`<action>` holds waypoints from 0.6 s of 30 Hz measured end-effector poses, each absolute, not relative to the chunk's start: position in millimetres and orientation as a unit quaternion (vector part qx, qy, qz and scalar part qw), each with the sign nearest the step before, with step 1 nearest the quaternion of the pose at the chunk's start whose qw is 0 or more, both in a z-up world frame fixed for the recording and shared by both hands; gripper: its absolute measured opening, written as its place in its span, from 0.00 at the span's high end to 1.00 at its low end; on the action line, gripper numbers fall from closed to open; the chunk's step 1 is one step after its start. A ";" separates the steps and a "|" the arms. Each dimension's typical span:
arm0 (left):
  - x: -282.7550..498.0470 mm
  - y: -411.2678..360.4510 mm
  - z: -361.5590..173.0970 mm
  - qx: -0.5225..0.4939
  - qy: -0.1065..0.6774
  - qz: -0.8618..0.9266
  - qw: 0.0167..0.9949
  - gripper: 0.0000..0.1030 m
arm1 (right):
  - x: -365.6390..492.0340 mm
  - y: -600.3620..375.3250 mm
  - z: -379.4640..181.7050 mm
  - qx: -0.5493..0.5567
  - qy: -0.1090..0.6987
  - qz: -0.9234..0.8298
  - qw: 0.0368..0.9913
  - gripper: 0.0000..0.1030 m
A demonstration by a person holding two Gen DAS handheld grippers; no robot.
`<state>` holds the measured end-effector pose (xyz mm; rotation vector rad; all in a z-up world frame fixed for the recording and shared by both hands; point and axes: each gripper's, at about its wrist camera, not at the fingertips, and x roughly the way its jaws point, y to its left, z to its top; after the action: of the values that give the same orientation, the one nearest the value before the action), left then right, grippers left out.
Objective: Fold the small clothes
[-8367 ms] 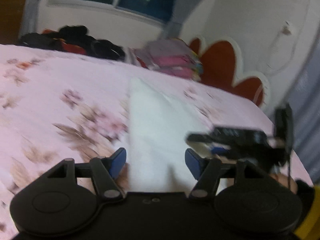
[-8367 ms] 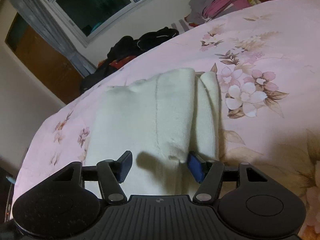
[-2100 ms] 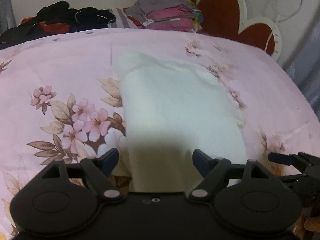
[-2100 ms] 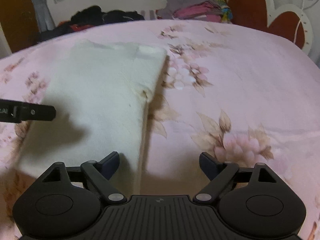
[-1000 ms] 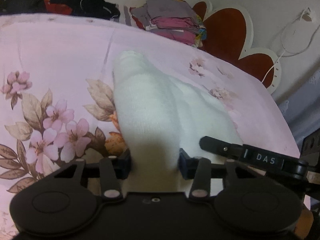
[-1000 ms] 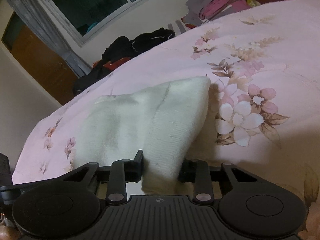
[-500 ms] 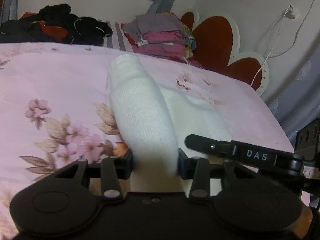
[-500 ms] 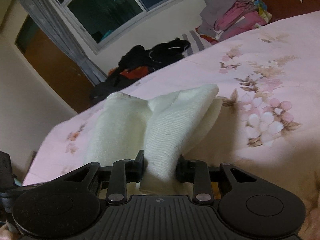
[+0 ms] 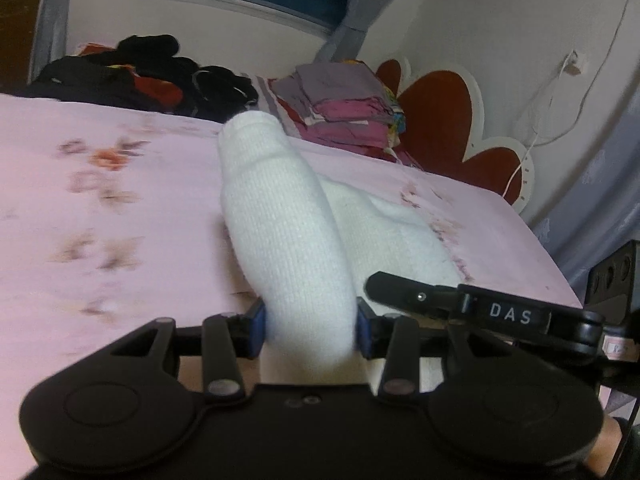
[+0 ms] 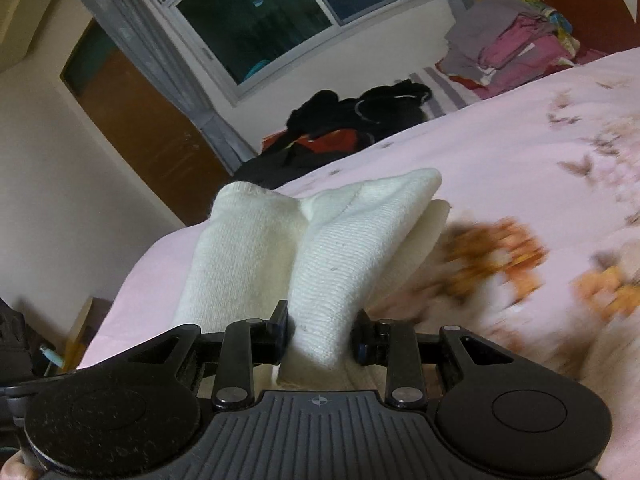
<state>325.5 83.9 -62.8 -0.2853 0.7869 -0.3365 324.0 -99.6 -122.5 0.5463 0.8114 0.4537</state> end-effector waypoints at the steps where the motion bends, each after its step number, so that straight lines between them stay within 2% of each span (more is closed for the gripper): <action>1: 320.5 102.8 -62.0 -0.140 0.381 -0.161 0.900 0.60 | 319.2 -80.7 -119.7 0.260 0.387 0.216 0.858 0.71; 8: 305.8 203.2 -57.8 -0.145 0.379 -0.134 0.904 0.60 | 311.1 33.1 -114.8 0.263 0.388 0.233 0.852 0.71; 18: 334.5 282.5 -81.0 -0.145 0.375 -0.079 0.912 0.60 | 349.6 133.3 -146.5 0.233 0.400 0.262 0.847 0.71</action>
<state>334.5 282.5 -81.0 -0.2991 0.7718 -0.1623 349.6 133.3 -146.5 0.4918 0.8444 0.5527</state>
